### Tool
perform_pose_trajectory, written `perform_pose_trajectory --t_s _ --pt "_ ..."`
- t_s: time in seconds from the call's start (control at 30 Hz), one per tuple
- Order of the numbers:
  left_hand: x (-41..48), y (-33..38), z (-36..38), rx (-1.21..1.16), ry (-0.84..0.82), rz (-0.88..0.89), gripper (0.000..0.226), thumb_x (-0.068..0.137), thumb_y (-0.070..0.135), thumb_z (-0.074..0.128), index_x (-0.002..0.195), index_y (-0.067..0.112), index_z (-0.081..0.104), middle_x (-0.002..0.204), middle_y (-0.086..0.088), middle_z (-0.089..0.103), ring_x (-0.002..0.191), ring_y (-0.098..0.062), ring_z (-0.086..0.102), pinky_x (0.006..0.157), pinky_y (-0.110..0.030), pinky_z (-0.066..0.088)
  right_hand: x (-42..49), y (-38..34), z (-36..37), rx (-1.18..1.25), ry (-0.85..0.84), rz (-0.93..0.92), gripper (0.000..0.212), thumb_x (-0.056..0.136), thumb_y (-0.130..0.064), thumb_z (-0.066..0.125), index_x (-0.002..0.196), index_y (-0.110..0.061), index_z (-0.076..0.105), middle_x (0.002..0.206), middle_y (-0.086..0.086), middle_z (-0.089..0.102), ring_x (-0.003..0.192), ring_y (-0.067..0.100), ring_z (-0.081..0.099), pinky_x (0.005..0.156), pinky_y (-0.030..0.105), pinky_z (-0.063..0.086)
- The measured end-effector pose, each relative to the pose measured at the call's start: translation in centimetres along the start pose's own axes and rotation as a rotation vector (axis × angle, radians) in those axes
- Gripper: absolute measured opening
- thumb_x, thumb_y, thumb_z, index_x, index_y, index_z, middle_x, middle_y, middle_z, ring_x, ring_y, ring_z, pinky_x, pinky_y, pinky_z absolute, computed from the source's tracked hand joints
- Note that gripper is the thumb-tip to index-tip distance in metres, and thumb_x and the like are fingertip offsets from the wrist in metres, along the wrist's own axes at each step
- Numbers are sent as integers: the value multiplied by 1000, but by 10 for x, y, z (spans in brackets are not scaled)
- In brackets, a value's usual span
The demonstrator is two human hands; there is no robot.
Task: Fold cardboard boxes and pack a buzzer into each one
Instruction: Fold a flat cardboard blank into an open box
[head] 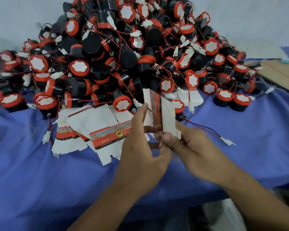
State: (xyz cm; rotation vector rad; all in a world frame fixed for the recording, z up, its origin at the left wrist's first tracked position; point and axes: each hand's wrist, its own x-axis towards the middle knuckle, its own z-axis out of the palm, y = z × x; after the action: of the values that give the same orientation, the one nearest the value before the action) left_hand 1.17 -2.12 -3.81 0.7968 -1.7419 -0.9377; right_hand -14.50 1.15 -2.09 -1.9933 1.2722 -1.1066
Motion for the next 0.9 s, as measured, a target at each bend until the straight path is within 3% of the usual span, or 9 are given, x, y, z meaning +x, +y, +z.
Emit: perform_pose_trajectory --t_s 0.1,0.2,0.27,0.33,0.47,0.57,0.67,0.8,0.9 --pt "4 -8 -1 -119 -98 -108 86 83 17 66 147 50 19 142 26 46 116 -8 59 78 -19 56 -4 2 -2 -137 -35 -7 37 108 -16 46 145 -15 52 93 -29 63 81 3 62 76 10 44" --pt "5 -10 -4 -202 -173 -123 97 79 12 68 146 57 16 149 1 41 115 -17 61 77 -30 58 -8 3 -7 -249 -52 -31 52 105 -6 48 155 -11 36 125 -30 55 106 -5 59 92 9 42" --pt "5 -8 -3 -280 -204 -98 99 77 17 71 149 56 15 154 -3 36 126 -21 55 82 -35 59 -11 5 -9 -359 -55 1 61 101 -2 53 156 -14 30 148 -9 50 126 15 57 101 29 49" --pt "5 -7 -4 -330 -170 -67 95 78 30 76 152 46 18 154 -1 38 136 -21 46 91 -29 54 -12 6 -8 -459 -45 41 65 99 -4 58 156 -15 30 157 3 42 137 29 50 102 49 50" --pt "7 -4 -12 -301 -89 -61 91 75 38 79 150 32 27 138 5 55 129 -17 54 91 -27 52 -13 6 -6 -579 44 -20 62 91 -5 62 150 -10 45 153 7 48 131 36 56 87 57 56" --pt "9 -2 -20 -261 -135 -46 95 75 31 79 152 32 22 130 10 60 125 -16 57 96 -24 49 -13 8 -8 -601 133 -49 56 88 -4 63 142 -8 55 147 7 55 125 35 61 88 55 57" --pt "10 -3 -26 -177 -235 -51 100 74 34 79 153 41 18 130 8 60 124 -21 57 102 -37 46 -14 10 -8 -530 320 -50 35 92 -5 59 126 -4 69 133 8 66 121 27 64 96 43 56" --pt "3 -6 -21 -80 -357 -158 97 74 31 68 148 58 11 138 31 47 119 -4 57 87 -27 52 -11 6 -11 -262 546 89 22 93 -15 72 106 -33 74 121 -18 67 117 -1 61 87 14 52" --pt "-1 -7 -9 -99 -311 -205 98 73 19 60 151 53 12 130 50 41 107 12 56 76 -20 52 -9 2 -4 -108 615 156 30 87 -22 78 103 -44 66 123 -22 62 120 -3 58 91 18 52"
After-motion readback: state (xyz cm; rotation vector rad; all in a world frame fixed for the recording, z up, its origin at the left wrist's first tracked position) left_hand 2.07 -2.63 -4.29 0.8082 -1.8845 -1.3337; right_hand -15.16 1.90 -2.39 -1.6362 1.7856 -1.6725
